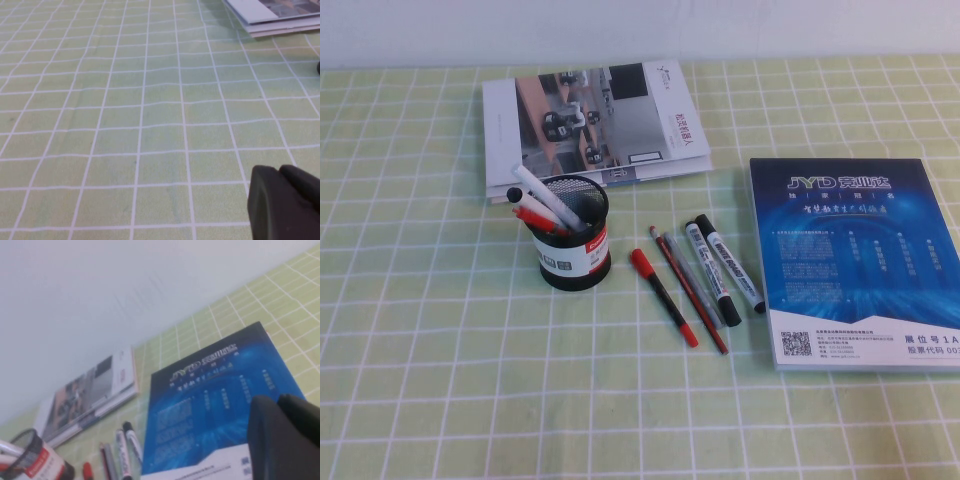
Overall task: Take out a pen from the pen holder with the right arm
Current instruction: 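Take a marker out of the pen holder and lay it on the table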
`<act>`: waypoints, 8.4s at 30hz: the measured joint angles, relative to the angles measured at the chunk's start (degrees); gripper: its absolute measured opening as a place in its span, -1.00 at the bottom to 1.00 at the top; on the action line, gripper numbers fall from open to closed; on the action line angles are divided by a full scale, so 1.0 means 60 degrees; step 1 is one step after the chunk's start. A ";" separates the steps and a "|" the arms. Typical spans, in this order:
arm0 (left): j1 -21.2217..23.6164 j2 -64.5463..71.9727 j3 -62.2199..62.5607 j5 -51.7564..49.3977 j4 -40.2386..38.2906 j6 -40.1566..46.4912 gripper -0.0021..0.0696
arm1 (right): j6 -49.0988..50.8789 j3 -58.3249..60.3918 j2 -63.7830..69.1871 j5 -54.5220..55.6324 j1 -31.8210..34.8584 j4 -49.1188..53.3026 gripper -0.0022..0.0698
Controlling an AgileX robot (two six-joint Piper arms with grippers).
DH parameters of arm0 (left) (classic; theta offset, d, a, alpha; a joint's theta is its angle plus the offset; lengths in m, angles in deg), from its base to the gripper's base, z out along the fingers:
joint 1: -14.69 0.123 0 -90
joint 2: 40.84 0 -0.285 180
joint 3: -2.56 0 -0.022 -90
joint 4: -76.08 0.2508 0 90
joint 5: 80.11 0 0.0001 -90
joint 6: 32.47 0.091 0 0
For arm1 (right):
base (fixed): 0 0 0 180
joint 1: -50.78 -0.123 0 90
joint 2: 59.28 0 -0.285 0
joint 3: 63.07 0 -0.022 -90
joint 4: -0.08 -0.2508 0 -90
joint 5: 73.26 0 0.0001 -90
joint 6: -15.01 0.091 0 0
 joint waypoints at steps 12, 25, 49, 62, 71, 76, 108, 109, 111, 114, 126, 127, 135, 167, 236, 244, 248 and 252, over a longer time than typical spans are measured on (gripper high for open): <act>0.0000 0.0000 0.0000 0.0000 0.0000 0.0000 -0.96 | 0.0000 -0.0041 0.0000 -0.0005 0.0000 -0.0912 -0.97; 0.0000 0.0000 0.0000 0.0000 0.0000 0.0000 -0.96 | -0.1287 -0.4060 0.5055 -0.4302 0.0000 -0.0544 -0.97; 0.0000 0.0000 0.0000 0.0000 0.0000 0.0000 -0.96 | -0.2555 -0.7418 1.2315 -0.2599 -0.4026 -0.0036 -0.97; 0.0000 0.0000 0.0000 0.0000 0.0000 0.0000 -0.96 | -0.2897 -1.0044 1.5520 -0.0274 -0.7865 0.0478 -0.97; 0.0000 0.0000 0.0000 0.0000 0.0000 0.0000 -0.96 | -0.4987 -1.0883 1.6801 0.1923 -0.9145 0.0500 -0.89; 0.0000 0.0000 0.0000 0.0000 0.0000 0.0000 -0.96 | -0.6382 -1.0956 1.7253 0.3553 -0.9581 0.0397 -0.62; 0.0000 0.0000 0.0000 0.0000 0.0000 0.0000 -0.96 | -0.7188 -1.2110 1.9338 0.7297 -0.9693 0.0430 0.18; 0.0000 0.0000 0.0000 0.0000 0.0000 0.0000 -0.96 | -0.7188 -1.2133 1.9338 0.7297 -0.9702 0.0435 0.18; 0.0000 0.0000 0.0000 0.0000 0.0000 0.0000 -0.96 | -0.7188 -1.2229 1.9361 0.7297 -0.9702 0.0435 0.18; 0.0000 0.0000 0.0000 0.0000 0.0000 0.0000 -0.96 | -0.7188 -1.2505 1.9451 0.7297 -0.9702 0.0435 0.18; 0.0000 0.0000 0.0000 0.0000 0.0000 0.0000 -0.96 | -0.7188 -1.3416 2.0047 0.7437 -0.9551 0.0325 0.18; 0.0000 0.0000 0.0000 0.0000 0.0000 0.0000 -0.96 | -0.7188 -1.3475 2.0103 0.7458 -0.9508 0.0273 0.18; 0.0000 0.0000 0.0000 0.0000 0.0000 0.0000 -0.96 | -0.7188 -1.3625 2.0299 0.7440 -0.9282 0.0127 0.13; 0.0000 0.0000 0.0000 0.0000 0.0000 0.0000 -0.96 | -0.8337 -1.4256 2.0725 0.6784 -0.9282 -0.0394 0.03; 0.0000 0.0000 0.0000 0.0000 0.0000 0.0000 -0.96 | -0.8451 -1.4315 2.0624 0.6863 -0.9229 -0.1088 0.06; 0.0000 0.0000 0.0000 0.0000 0.0000 0.0000 -0.96 | -0.8451 -1.4315 2.0100 0.6679 -0.9229 -0.1125 0.06; 0.0000 0.0000 0.0000 0.0000 0.0000 0.0000 -0.96 | -0.8394 -1.4315 1.9562 0.5577 -0.9112 -0.1095 0.04; 0.0000 0.0000 0.0000 0.0000 0.0000 0.0000 -0.96 | -0.7731 -1.4315 1.8923 0.4305 -0.8718 -0.0777 -0.04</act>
